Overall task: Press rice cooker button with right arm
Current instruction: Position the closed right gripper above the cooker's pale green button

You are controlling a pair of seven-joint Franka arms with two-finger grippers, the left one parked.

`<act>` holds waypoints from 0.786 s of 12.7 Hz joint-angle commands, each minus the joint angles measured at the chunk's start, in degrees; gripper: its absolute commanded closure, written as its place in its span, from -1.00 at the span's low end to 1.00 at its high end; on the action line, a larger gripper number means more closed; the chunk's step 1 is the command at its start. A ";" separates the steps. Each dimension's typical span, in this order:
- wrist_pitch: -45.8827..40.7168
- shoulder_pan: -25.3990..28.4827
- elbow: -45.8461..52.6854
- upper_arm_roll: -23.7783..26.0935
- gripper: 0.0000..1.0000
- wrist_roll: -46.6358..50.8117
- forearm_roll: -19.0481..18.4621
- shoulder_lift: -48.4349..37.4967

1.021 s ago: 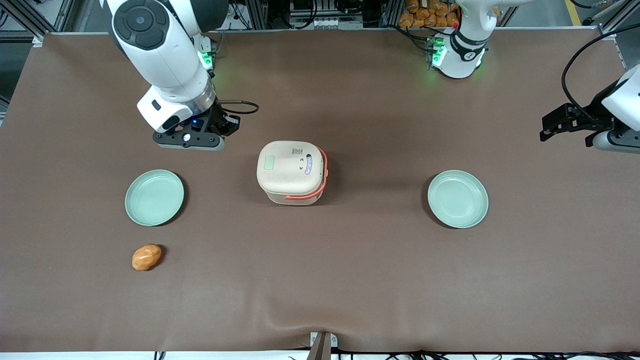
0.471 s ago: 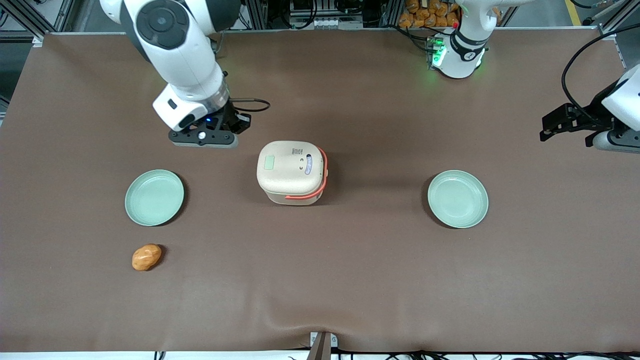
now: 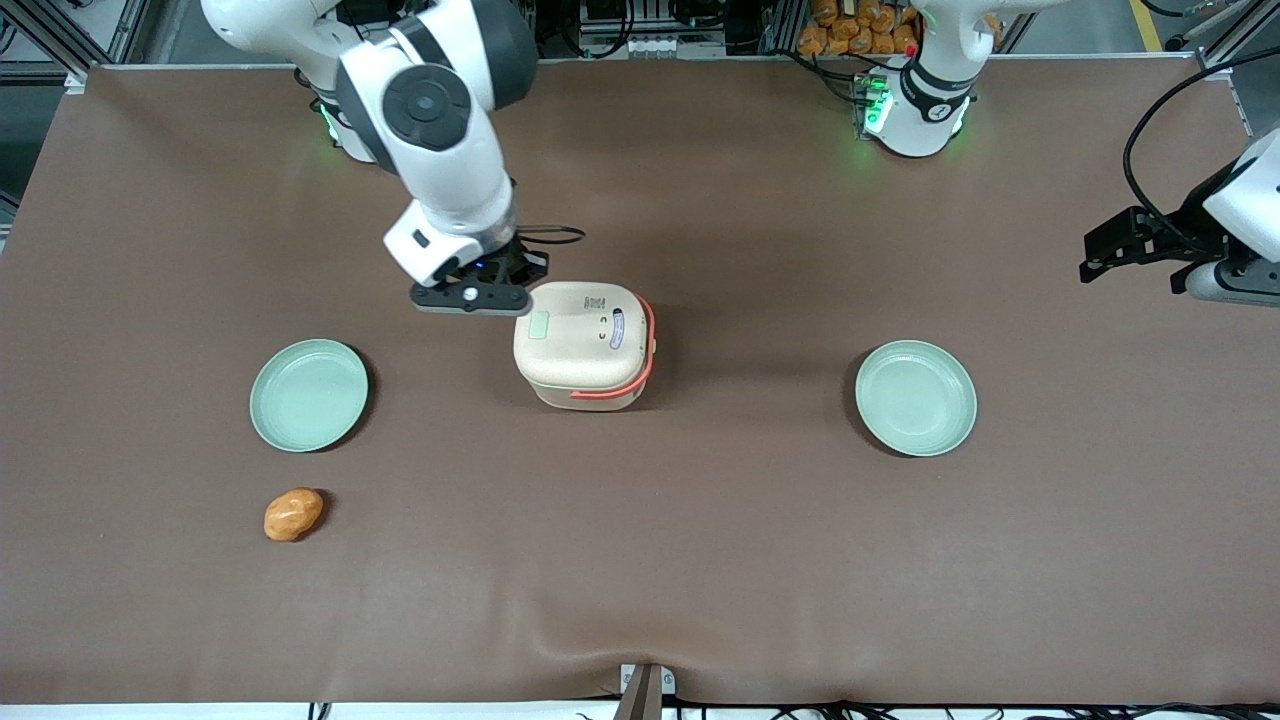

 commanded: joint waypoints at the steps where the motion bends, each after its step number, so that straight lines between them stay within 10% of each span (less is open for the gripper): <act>1: 2.42 1.89 -0.27 -0.51 1.00 2.30 0.19 2.06; 10: 8.30 1.63 -3.43 -0.60 1.00 1.60 -1.13 4.35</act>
